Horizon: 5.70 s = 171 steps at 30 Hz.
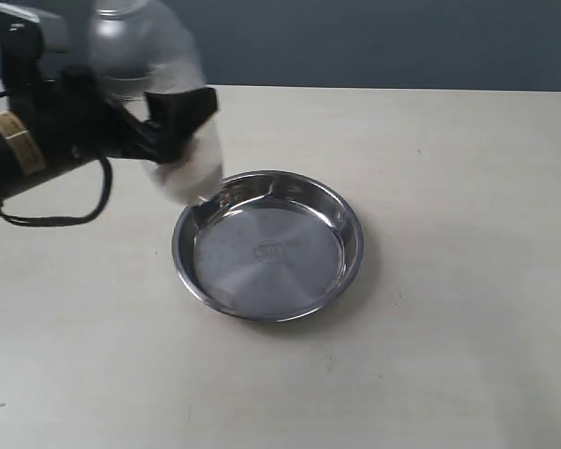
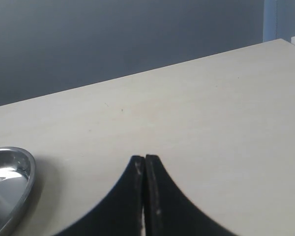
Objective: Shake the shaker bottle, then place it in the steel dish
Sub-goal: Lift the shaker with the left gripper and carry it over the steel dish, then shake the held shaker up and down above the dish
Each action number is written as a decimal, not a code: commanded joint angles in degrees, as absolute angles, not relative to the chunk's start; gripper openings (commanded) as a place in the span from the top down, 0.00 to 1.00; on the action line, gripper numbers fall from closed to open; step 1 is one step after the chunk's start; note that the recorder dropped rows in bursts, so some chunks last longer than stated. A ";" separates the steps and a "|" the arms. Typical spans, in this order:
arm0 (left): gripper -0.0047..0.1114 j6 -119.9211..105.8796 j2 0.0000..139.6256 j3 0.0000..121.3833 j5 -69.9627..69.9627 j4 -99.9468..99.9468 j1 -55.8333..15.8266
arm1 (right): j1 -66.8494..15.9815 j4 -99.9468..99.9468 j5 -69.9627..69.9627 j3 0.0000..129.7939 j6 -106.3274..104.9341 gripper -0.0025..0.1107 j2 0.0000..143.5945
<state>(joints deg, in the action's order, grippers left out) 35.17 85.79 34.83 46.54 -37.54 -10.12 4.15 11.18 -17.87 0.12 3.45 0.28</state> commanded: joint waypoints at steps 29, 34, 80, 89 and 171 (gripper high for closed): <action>0.96 5.60 86.34 40.36 20.90 -14.58 -27.42 | 3.92 11.07 -17.43 0.00 3.21 0.98 0.00; 0.96 5.25 85.20 40.36 20.85 -15.97 -27.67 | 3.92 10.93 -17.43 0.00 3.21 0.98 0.00; 0.96 13.57 87.68 40.91 22.73 3.20 -26.94 | 3.92 11.04 -17.43 0.00 3.21 0.98 0.00; 0.96 13.70 83.41 42.50 30.98 -6.49 -30.38 | 3.92 11.04 -17.43 0.00 3.21 0.98 0.00; 0.96 9.73 80.17 45.01 22.23 -7.38 -34.11 | 3.92 11.04 -17.43 0.00 3.21 0.98 0.00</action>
